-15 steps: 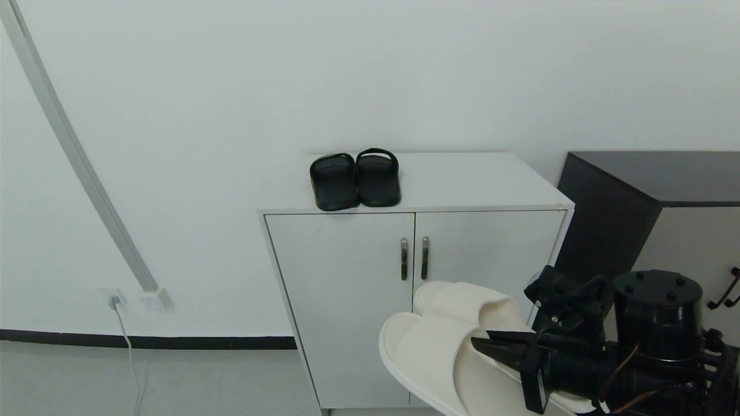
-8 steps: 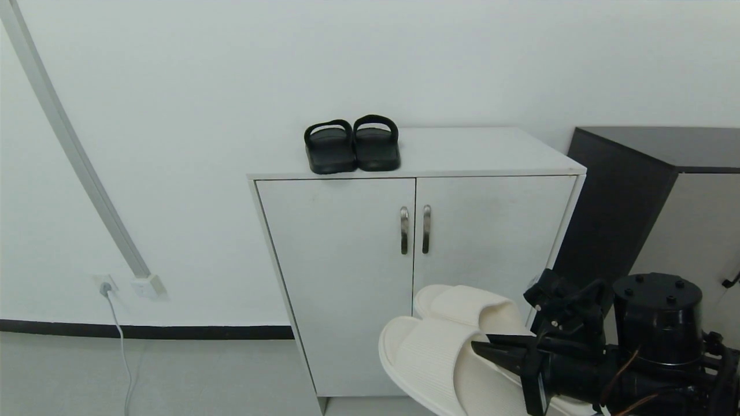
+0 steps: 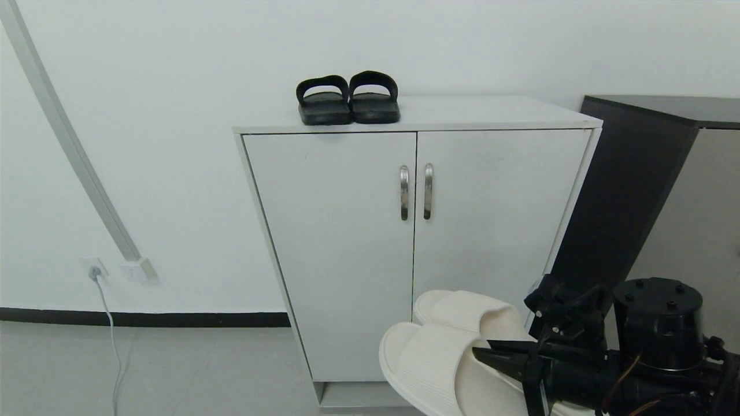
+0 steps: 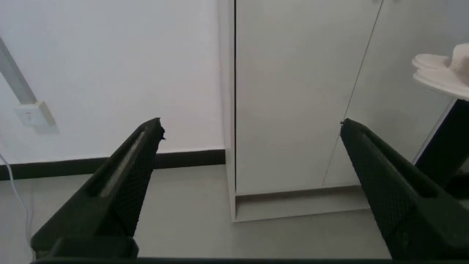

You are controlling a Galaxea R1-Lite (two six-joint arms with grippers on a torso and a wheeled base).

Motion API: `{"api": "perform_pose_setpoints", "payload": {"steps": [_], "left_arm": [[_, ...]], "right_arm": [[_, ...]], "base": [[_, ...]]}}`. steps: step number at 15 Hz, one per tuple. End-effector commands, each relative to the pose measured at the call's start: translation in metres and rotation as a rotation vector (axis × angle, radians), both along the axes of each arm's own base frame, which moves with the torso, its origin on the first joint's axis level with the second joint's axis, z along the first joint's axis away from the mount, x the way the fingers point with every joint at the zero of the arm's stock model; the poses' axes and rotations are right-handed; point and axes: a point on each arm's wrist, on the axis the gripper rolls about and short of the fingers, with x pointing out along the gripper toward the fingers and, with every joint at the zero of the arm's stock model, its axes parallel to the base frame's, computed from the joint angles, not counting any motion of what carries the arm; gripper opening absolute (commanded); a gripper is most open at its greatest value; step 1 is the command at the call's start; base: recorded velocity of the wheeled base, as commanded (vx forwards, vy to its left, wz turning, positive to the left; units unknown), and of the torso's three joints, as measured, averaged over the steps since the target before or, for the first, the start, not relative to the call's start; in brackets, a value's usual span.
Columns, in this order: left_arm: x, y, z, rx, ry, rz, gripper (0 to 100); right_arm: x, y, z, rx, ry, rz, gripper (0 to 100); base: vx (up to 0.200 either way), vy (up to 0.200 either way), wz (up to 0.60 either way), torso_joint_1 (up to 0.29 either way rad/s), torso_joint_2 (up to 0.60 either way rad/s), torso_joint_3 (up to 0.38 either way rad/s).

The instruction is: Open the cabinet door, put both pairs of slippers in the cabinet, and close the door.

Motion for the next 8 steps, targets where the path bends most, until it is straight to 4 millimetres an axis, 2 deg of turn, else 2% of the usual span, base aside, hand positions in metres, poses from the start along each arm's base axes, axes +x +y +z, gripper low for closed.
{"api": "perform_pose_setpoints", "payload": {"steps": [1,2,7,8], "left_arm": [[0.000,0.000,0.000,0.000,0.000,0.000,100],[0.000,0.000,0.001,0.001,0.006,0.000,100],[0.003,0.000,0.004,0.009,0.029,0.008,100],[0.000,0.000,0.023,0.000,-0.012,0.005,100]], "right_arm": [[0.000,0.000,-0.002,-0.005,0.006,0.002,0],[0.000,0.000,-0.002,-0.006,0.008,0.002,0],[-0.002,0.000,-0.003,-0.012,0.010,0.001,0],[-0.002,-0.001,-0.004,-0.011,0.011,0.000,0]], "base": [[0.000,0.000,0.00,-0.036,0.43,0.398],[0.000,0.000,0.00,0.002,0.32,0.266],[0.000,0.000,0.00,0.000,0.00,0.000],[0.000,0.000,0.00,0.000,0.00,0.000]]}}
